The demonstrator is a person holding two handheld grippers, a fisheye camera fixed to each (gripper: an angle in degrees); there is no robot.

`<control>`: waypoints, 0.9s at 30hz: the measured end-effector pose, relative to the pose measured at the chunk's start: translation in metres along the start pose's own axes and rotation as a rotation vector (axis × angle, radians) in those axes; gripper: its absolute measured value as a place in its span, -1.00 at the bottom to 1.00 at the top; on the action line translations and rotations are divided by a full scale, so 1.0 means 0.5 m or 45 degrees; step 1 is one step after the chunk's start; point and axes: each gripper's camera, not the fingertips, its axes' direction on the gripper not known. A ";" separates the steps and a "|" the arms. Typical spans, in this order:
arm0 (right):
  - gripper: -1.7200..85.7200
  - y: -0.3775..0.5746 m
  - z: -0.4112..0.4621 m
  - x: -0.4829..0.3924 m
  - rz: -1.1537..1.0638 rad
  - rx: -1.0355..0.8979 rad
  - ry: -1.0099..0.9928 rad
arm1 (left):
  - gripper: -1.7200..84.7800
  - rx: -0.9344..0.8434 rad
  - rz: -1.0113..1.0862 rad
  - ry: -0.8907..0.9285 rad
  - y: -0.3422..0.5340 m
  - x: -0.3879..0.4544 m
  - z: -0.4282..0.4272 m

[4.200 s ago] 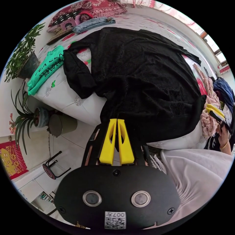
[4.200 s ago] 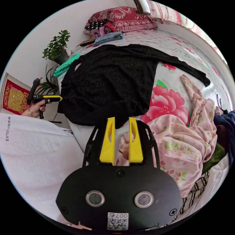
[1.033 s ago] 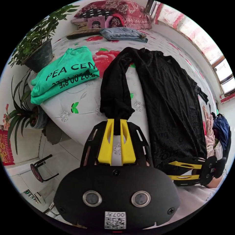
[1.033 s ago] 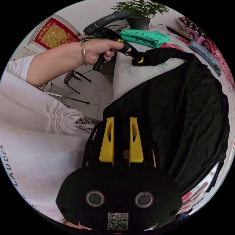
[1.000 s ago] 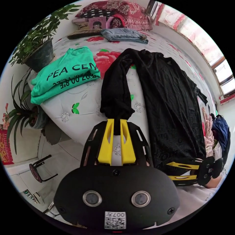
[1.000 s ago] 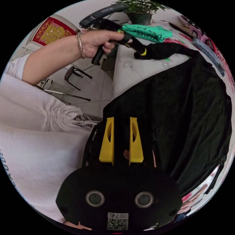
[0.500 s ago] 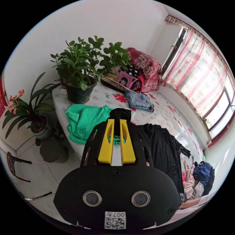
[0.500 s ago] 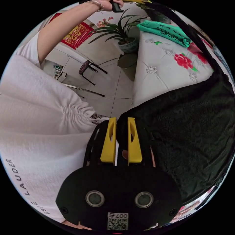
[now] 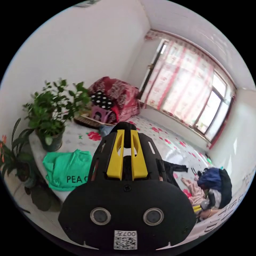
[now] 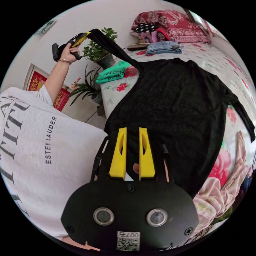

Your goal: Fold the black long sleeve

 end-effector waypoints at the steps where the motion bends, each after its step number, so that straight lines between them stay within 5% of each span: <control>1: -0.80 0.012 -0.018 0.014 0.025 0.023 0.015 | -0.86 -0.033 0.161 0.163 0.001 0.114 0.041; 4: -0.80 0.076 -0.088 0.084 0.147 0.104 0.100 | -0.83 -0.232 0.427 0.591 0.072 0.362 0.166; 8: -0.79 0.158 -0.142 0.172 0.305 0.160 0.161 | -0.68 -0.635 0.513 0.612 0.243 0.527 0.336; 16: -0.78 0.205 -0.150 0.281 0.420 0.163 0.205 | -0.69 -1.083 0.438 0.151 0.518 0.500 0.509; 27: -0.77 0.022 -0.036 0.362 0.185 -0.092 0.358 | -0.70 -1.160 0.354 -0.218 0.566 0.375 0.854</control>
